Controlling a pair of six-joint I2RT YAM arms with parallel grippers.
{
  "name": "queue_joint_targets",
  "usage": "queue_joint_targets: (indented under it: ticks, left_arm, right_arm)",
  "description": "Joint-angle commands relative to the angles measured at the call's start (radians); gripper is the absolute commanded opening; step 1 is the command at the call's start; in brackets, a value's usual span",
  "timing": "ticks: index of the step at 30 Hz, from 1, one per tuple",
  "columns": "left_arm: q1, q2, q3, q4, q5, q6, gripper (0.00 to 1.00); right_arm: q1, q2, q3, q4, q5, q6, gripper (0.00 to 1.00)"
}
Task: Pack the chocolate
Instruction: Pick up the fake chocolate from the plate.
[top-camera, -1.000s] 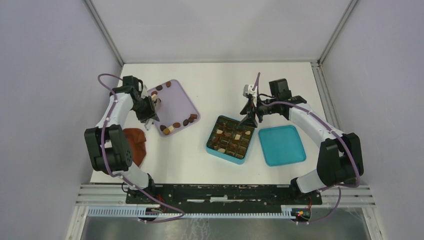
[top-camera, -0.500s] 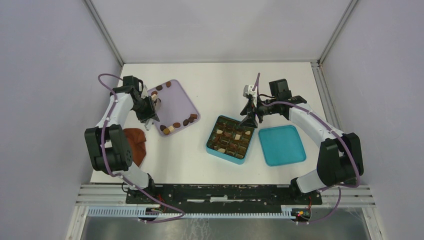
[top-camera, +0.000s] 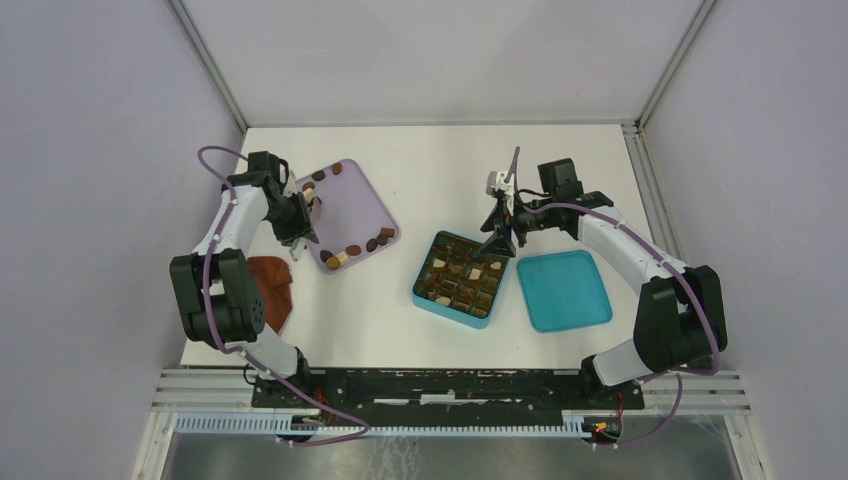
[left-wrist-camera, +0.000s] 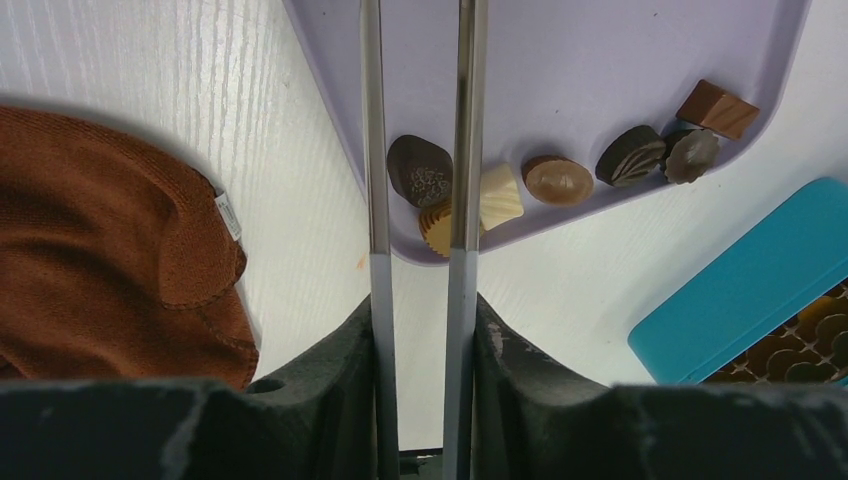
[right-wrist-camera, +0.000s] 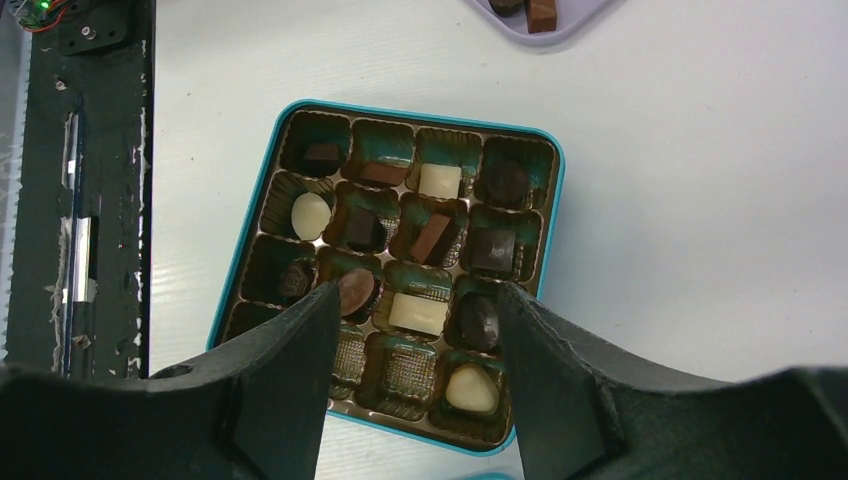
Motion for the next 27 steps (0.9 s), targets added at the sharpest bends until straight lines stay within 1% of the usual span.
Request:
queue_joint_targets:
  ticks: [1,3,4,5,10,19,24,27]
  left_arm:
    - [-0.003,-0.006,0.014,0.003,-0.005,0.024,0.30]
    - [-0.005,-0.004,0.019,0.002,-0.003,0.022,0.10]
    - [-0.004,-0.006,0.020,-0.001,-0.001,0.021,0.03]
    - [-0.004,-0.012,0.021,-0.002,0.002,0.021,0.02]
    - [-0.008,-0.064,0.018,-0.020,0.037,0.020,0.02]
    - [-0.010,-0.128,-0.051,-0.005,0.086,0.010,0.02]
    - [-0.011,-0.122,-0.059,-0.002,0.046,0.008,0.02]
    - [-0.012,-0.111,-0.047,-0.002,0.050,0.009,0.03]
  right_arm:
    - [-0.006,0.003,0.033,-0.003,-0.032,-0.022,0.64]
    - [-0.006,0.004,0.034,-0.002,-0.032,-0.022,0.64]
    - [-0.006,0.004,0.034,-0.004,-0.032,-0.022,0.64]
    - [-0.007,0.003,0.034,-0.004,-0.033,-0.023,0.64]
    - [-0.008,0.008,0.034,-0.005,-0.033,-0.024,0.64]
    - [-0.007,0.008,0.035,-0.006,-0.036,-0.026,0.64]
    - [-0.008,0.006,0.035,-0.007,-0.037,-0.027,0.64]
    - [-0.007,0.006,0.035,-0.008,-0.036,-0.026,0.64]
